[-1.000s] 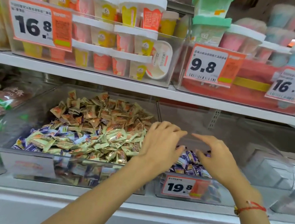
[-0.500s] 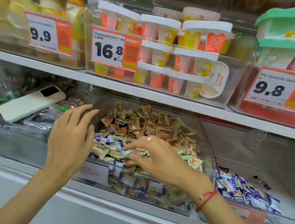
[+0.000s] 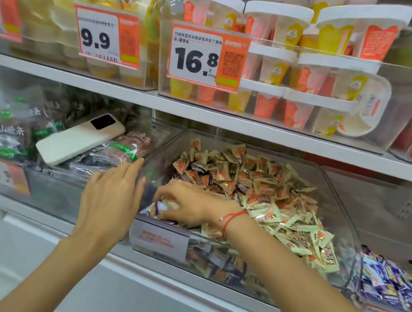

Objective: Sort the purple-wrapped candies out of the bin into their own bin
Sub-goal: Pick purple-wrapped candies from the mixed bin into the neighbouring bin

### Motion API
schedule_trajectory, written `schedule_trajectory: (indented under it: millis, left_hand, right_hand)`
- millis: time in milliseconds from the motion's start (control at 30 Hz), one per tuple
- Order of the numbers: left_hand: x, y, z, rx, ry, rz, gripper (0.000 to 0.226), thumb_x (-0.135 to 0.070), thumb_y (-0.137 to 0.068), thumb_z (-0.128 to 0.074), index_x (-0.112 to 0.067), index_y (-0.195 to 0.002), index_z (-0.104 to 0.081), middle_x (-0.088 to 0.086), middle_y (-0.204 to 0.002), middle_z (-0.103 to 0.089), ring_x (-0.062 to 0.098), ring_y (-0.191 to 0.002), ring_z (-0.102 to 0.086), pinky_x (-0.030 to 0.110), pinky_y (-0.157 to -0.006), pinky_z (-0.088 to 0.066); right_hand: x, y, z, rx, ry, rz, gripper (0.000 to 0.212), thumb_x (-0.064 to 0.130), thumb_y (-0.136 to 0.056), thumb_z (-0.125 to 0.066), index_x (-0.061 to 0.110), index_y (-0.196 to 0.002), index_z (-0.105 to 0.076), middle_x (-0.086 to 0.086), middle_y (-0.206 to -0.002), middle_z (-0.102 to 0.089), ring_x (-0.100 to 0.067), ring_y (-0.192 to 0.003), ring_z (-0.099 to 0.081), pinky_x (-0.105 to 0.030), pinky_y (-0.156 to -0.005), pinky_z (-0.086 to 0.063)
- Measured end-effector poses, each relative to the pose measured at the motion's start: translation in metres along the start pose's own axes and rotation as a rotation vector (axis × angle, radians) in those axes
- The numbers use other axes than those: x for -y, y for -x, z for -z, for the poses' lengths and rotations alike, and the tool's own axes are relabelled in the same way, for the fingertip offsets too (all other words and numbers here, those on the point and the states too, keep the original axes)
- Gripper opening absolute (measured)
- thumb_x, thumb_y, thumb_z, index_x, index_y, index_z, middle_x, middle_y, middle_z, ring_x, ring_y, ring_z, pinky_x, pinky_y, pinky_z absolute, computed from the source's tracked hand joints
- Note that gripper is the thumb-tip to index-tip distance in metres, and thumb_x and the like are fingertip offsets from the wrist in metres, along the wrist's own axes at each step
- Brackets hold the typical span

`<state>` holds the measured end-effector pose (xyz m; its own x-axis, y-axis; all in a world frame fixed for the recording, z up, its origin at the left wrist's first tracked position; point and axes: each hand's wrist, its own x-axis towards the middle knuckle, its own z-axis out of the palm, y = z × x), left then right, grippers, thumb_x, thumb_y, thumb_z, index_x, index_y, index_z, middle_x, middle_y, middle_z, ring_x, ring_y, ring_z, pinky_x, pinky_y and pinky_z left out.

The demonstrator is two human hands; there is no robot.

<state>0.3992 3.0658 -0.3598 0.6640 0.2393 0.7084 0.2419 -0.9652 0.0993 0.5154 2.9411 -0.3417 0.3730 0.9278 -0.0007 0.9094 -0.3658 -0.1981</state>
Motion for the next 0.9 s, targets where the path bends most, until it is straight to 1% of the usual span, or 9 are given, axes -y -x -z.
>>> schedule_trajectory:
  millis: [133, 200, 333, 400, 467, 600, 700, 767, 900]
  left_hand:
    - [0.001, -0.001, 0.001, 0.016, -0.016, 0.004, 0.035, -0.010, -0.086, -0.065, 0.001, -0.118, -0.061, 0.015, -0.092, -0.069, 0.035, -0.078, -0.066, 0.044, -0.070, -0.049]
    - [0.001, -0.003, 0.001, 0.027, -0.008, 0.012, 0.035, -0.010, -0.085, -0.065, 0.001, -0.118, -0.061, 0.016, -0.093, -0.069, 0.036, -0.080, -0.065, 0.043, -0.069, -0.049]
    - [-0.004, -0.007, 0.003, -0.011, 0.003, -0.011, 0.042, -0.001, -0.075, -0.072, -0.001, -0.116, -0.063, 0.016, -0.101, -0.067, 0.037, -0.091, -0.061, 0.045, -0.069, -0.048]
    - [-0.012, -0.011, 0.004, -0.036, 0.018, -0.058, 0.048, 0.005, -0.068, -0.074, -0.005, -0.114, -0.065, 0.013, -0.112, -0.063, 0.034, -0.103, -0.056, 0.045, -0.075, -0.045]
    - [-0.026, -0.017, 0.003, -0.033, 0.065, -0.124, 0.048, 0.007, -0.067, -0.073, -0.010, -0.111, -0.067, 0.008, -0.117, -0.062, 0.031, -0.108, -0.053, 0.045, -0.078, -0.044]
    - [-0.052, -0.029, -0.011, 0.213, 0.246, -0.049, 0.041, -0.009, -0.091, -0.056, -0.026, -0.128, -0.056, -0.007, -0.129, -0.054, 0.019, -0.116, -0.048, 0.036, -0.081, -0.048]
    - [-0.056, -0.031, -0.029, 0.561, 0.110, -0.036, 0.051, -0.026, -0.096, -0.051, -0.024, -0.144, -0.037, -0.001, -0.144, -0.042, 0.023, -0.130, -0.038, 0.039, -0.094, -0.045]
    - [-0.055, -0.033, -0.033, 0.708, 0.065, -0.014, 0.052, -0.030, -0.095, -0.052, -0.024, -0.144, -0.037, 0.003, -0.143, -0.042, 0.028, -0.128, -0.042, 0.041, -0.095, -0.044]
    - [-0.052, -0.032, -0.030, 0.621, 0.111, 0.024, 0.026, -0.030, -0.090, -0.062, -0.034, -0.115, -0.061, 0.000, -0.122, -0.054, 0.026, -0.113, -0.053, 0.037, -0.081, -0.046]
  right_hand:
    - [-0.023, 0.033, 0.014, -0.095, 0.174, -0.064, 0.009, 0.013, -0.095, -0.053, 0.011, -0.100, -0.060, -0.006, -0.102, -0.061, -0.021, -0.095, -0.057, -0.032, -0.077, -0.047]
    - [-0.038, 0.056, 0.029, -0.121, 0.154, -0.161, 0.006, 0.019, -0.096, -0.055, 0.016, -0.095, -0.060, 0.001, -0.097, -0.059, -0.012, -0.086, -0.057, -0.027, -0.074, -0.048]
    - [-0.056, 0.099, 0.056, -0.201, 0.249, -0.272, 0.036, 0.034, -0.094, -0.058, 0.023, -0.128, -0.058, 0.005, -0.103, -0.062, -0.013, -0.091, -0.059, -0.024, -0.068, -0.041]
    - [-0.065, 0.120, 0.062, -0.207, 0.283, -0.343, 0.033, 0.038, -0.096, -0.054, 0.026, -0.126, -0.061, 0.006, -0.115, -0.063, -0.013, -0.097, -0.059, -0.024, -0.069, -0.037]
    - [-0.073, 0.140, 0.064, -0.183, 0.290, -0.417, 0.027, 0.036, -0.096, -0.055, 0.033, -0.121, -0.064, 0.009, -0.118, -0.064, -0.007, -0.087, -0.056, -0.023, -0.065, -0.036]
    - [-0.077, 0.158, 0.061, -0.160, 0.222, -0.456, 0.026, 0.029, -0.093, -0.057, 0.041, -0.116, -0.065, 0.010, -0.115, -0.067, -0.013, -0.100, -0.061, -0.030, -0.079, -0.049]
    - [-0.064, 0.150, 0.063, -0.224, 0.154, -0.424, 0.024, 0.038, -0.095, -0.054, 0.043, -0.117, -0.062, 0.011, -0.110, -0.069, -0.015, -0.097, -0.065, -0.036, -0.080, -0.053]
    - [-0.049, 0.133, 0.063, -0.274, 0.109, -0.344, 0.026, 0.037, -0.096, -0.053, 0.036, -0.120, -0.064, 0.013, -0.114, -0.065, -0.010, -0.100, -0.061, -0.032, -0.084, -0.050]
    - [-0.025, 0.083, 0.049, -0.158, 0.080, -0.209, 0.033, 0.035, -0.093, -0.059, 0.026, -0.125, -0.062, 0.005, -0.124, -0.061, -0.011, -0.116, -0.052, -0.034, -0.099, -0.043]
